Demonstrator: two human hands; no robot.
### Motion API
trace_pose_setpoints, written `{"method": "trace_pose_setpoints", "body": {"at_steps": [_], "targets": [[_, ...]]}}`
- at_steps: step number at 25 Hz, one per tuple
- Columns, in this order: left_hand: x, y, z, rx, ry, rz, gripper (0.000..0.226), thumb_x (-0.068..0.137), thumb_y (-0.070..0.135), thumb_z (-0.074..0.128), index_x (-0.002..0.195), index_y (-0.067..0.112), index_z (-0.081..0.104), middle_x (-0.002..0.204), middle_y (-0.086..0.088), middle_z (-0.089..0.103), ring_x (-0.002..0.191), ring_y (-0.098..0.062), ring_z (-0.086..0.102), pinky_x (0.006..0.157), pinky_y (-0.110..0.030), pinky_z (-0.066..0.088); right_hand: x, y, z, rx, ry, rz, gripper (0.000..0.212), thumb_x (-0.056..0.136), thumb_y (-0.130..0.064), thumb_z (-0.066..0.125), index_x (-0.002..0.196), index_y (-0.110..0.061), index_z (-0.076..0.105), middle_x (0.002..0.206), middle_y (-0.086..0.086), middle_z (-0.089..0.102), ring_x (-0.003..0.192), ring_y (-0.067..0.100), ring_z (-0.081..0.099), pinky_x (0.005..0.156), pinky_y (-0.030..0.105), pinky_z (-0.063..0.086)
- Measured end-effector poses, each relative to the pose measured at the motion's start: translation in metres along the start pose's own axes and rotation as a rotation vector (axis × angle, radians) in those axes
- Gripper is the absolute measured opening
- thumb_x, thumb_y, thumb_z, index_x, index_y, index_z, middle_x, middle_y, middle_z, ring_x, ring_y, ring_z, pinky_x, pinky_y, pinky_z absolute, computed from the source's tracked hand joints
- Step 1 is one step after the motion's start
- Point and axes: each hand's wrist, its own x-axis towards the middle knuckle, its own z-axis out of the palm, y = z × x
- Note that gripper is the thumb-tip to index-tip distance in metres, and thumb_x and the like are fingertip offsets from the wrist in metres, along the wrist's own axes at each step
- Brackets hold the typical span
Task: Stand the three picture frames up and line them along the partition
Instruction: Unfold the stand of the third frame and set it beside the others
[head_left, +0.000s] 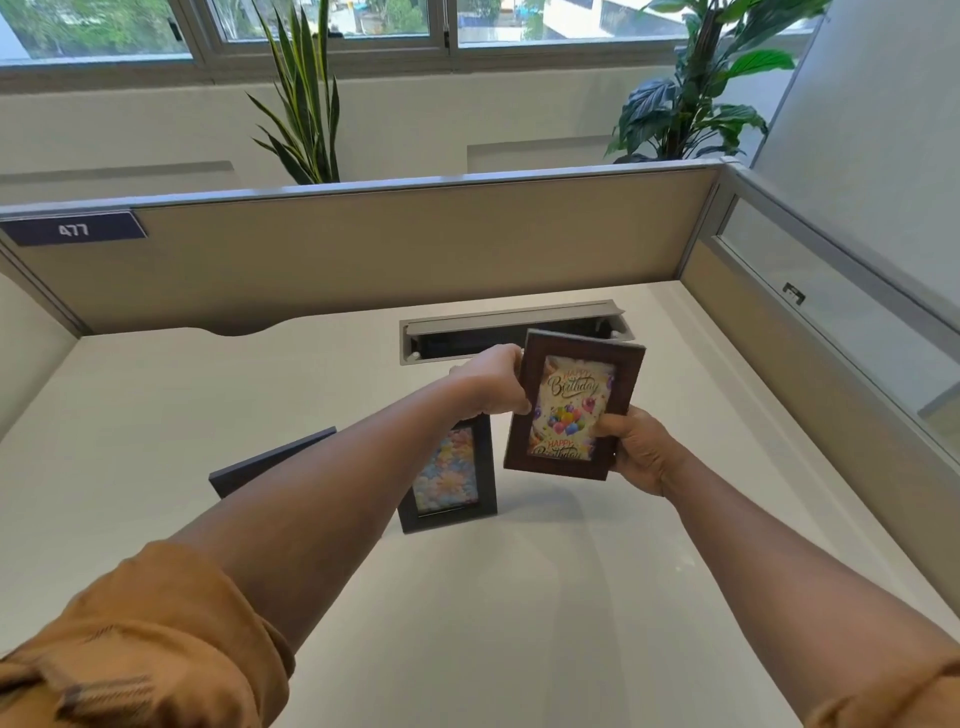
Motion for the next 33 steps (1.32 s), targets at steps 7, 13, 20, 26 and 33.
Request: {"method": "trace_pose_setpoints", "body": {"at_steps": [7, 13, 20, 26, 33], "targets": [[-0.002, -0.009, 0.007, 0.311, 0.149, 0.136, 0.031, 0.089, 0.029, 0.078, 0.115, 0.026, 0.062, 0.105, 0.002, 0.070, 0.096, -0.021, 0.065, 0.085, -0.044, 0.058, -0.001, 0.032, 0.001, -0.015, 0.089, 0.043, 0.044, 0.085, 0.019, 0.055, 0.111, -0.014, 0.068, 0.110, 0.011, 0.077, 0.101, 0.034, 0.072, 0.077, 0.047, 0.061], [0.002, -0.023, 0.019, 0.499, 0.129, 0.205, 0.022, 0.100, 0.040, 0.060, 0.115, 0.025, 0.067, 0.095, 0.008, 0.063, 0.090, -0.018, 0.056, 0.092, -0.045, 0.041, 0.001, 0.054, -0.005, -0.006, 0.115, 0.059, 0.043, 0.085, 0.021, 0.052, 0.105, -0.013, 0.069, 0.097, 0.005, 0.080, 0.090, 0.027, 0.076, 0.066, 0.037, 0.062], [0.002, -0.031, 0.022, 0.586, 0.101, 0.240, 0.024, 0.106, 0.041, 0.046, 0.101, 0.025, 0.063, 0.090, 0.006, 0.065, 0.085, -0.022, 0.057, 0.087, -0.043, 0.037, 0.007, 0.069, -0.007, -0.030, 0.098, 0.066, 0.044, 0.085, 0.021, 0.051, 0.104, -0.013, 0.070, 0.093, 0.002, 0.082, 0.087, 0.023, 0.077, 0.074, 0.040, 0.061], [-0.001, -0.035, 0.028, 0.571, 0.079, 0.276, 0.028, 0.108, 0.041, 0.042, 0.108, 0.022, 0.062, 0.091, 0.006, 0.062, 0.082, -0.019, 0.055, 0.092, -0.042, 0.036, 0.005, 0.072, -0.010, -0.029, 0.125, 0.084, 0.042, 0.086, 0.018, 0.052, 0.105, -0.015, 0.070, 0.098, 0.004, 0.081, 0.093, 0.028, 0.075, 0.073, 0.040, 0.061], [-0.008, -0.031, 0.030, 0.609, 0.098, 0.308, 0.016, 0.108, 0.038, 0.041, 0.098, 0.027, 0.048, 0.089, 0.006, 0.060, 0.079, -0.019, 0.053, 0.095, -0.044, 0.037, -0.005, 0.070, -0.008, -0.066, 0.167, 0.051, 0.038, 0.086, 0.013, 0.056, 0.106, -0.017, 0.069, 0.115, 0.014, 0.076, 0.099, 0.029, 0.074, 0.066, 0.033, 0.061]]}}
